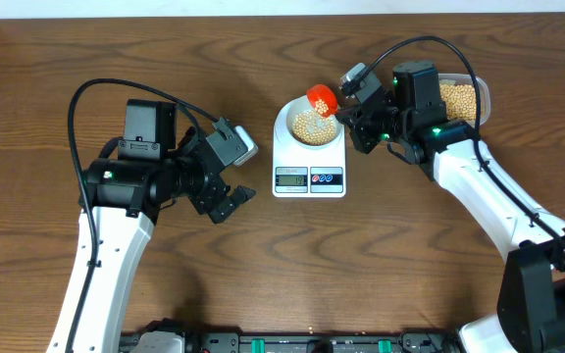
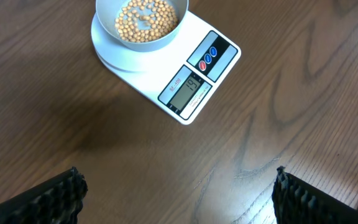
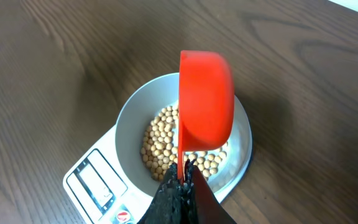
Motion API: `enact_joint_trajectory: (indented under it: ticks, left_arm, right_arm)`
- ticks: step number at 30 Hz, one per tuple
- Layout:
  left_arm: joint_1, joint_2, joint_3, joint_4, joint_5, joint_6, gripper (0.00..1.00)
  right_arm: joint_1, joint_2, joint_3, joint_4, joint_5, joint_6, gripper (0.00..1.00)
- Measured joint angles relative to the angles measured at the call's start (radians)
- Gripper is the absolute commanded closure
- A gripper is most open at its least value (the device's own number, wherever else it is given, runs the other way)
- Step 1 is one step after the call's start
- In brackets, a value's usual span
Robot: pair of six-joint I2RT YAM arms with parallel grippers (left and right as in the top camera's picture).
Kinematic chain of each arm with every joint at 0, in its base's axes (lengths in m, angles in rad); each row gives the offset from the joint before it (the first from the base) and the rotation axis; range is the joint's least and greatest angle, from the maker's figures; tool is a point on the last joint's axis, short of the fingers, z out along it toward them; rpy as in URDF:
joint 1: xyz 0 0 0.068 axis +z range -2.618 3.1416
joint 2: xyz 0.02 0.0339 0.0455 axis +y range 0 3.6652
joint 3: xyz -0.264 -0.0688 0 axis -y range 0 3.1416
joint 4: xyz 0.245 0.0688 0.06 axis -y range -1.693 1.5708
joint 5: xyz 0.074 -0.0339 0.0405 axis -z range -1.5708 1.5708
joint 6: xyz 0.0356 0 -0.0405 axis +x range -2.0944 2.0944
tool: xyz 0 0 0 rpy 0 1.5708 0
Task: Scoop item into bowl and weigh 50g on scale
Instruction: 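Hold the red scoop tilted over the white bowl, shaking out beans, then carry the empty scoop with the right gripper back to the bean tub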
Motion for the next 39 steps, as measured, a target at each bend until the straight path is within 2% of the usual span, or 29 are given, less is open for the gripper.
enact_joint_trajectory:
  ticks: [21, 39]
  left_arm:
    - [0.0, 0.0, 0.0, 0.0, 0.0, 0.0, 0.02]
    - [0.0, 0.0, 0.0, 0.0, 0.0, 0.0, 0.02]
  right_arm:
    - [0.055, -0.026, 0.0, -0.042, 0.159, -0.105, 0.99]
    - [0.104, -0.034, 0.0, -0.042, 0.27, -0.122, 0.99]
